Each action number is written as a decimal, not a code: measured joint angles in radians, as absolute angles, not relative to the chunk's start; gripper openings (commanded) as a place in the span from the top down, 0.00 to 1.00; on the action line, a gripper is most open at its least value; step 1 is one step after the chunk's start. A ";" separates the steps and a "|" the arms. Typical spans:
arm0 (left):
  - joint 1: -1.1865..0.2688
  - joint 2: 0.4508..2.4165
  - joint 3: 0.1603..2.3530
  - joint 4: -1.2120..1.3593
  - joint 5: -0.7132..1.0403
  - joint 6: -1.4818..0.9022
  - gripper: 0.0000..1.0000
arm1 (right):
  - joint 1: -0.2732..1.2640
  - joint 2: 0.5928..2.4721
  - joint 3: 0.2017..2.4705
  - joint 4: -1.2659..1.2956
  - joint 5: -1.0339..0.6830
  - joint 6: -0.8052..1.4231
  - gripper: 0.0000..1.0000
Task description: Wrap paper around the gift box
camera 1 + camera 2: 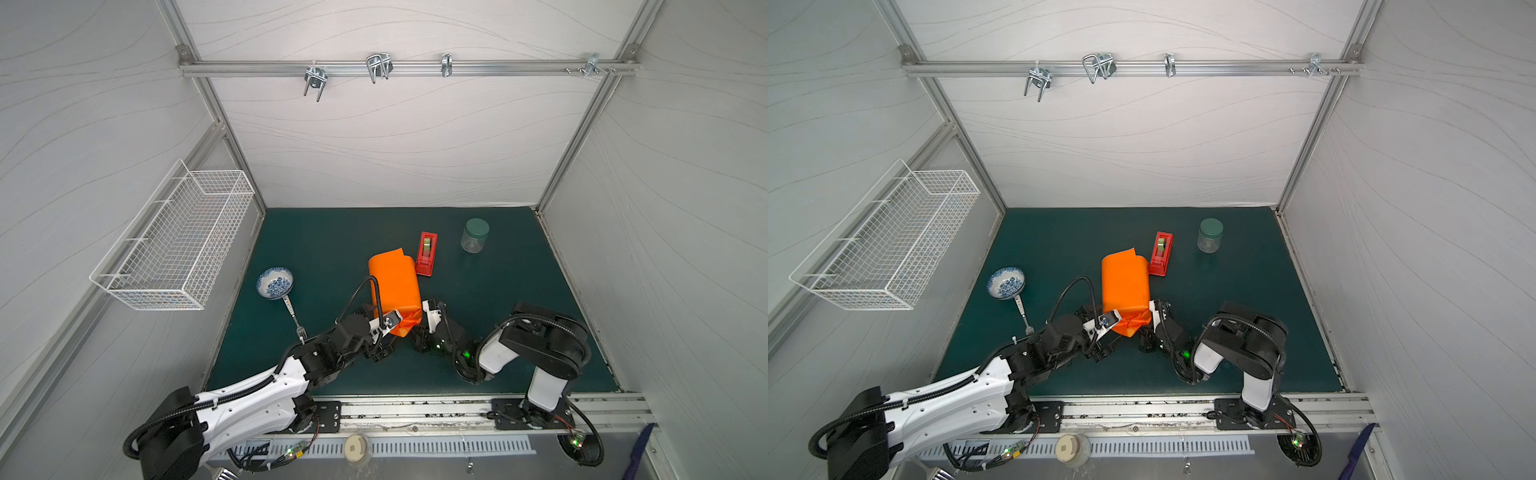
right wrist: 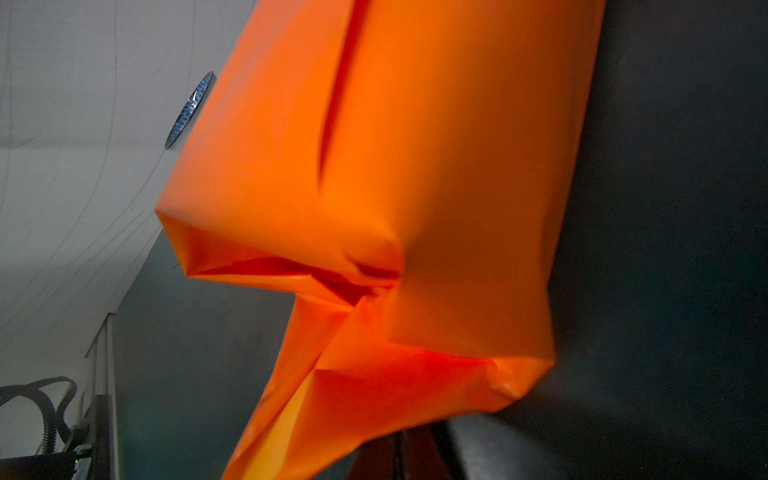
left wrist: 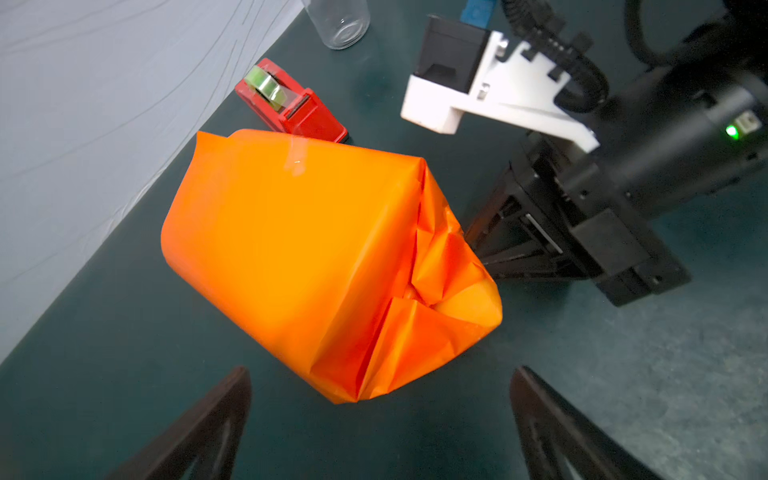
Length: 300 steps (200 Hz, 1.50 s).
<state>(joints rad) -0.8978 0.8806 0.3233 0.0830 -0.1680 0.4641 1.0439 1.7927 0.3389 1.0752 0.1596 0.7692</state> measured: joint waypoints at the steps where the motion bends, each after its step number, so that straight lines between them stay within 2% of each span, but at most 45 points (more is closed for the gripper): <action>1: -0.898 0.882 0.323 0.085 -0.168 0.468 0.01 | 1.044 1.793 0.339 1.075 0.160 0.769 0.95; 48: -0.913 1.045 0.320 0.194 -0.189 0.657 0.01 | 1.040 1.793 0.339 1.074 0.157 0.776 0.96; 140: -0.915 1.201 0.322 0.285 -0.224 0.819 0.01 | 1.040 1.792 0.339 1.070 0.157 0.789 0.97; 233: -0.918 1.317 0.342 0.373 -0.310 0.898 0.01 | 1.040 1.792 0.339 1.069 0.157 0.789 0.97; 300: -0.917 1.346 0.342 0.465 -0.369 0.912 0.05 | 1.040 1.792 0.341 1.069 0.157 0.789 0.97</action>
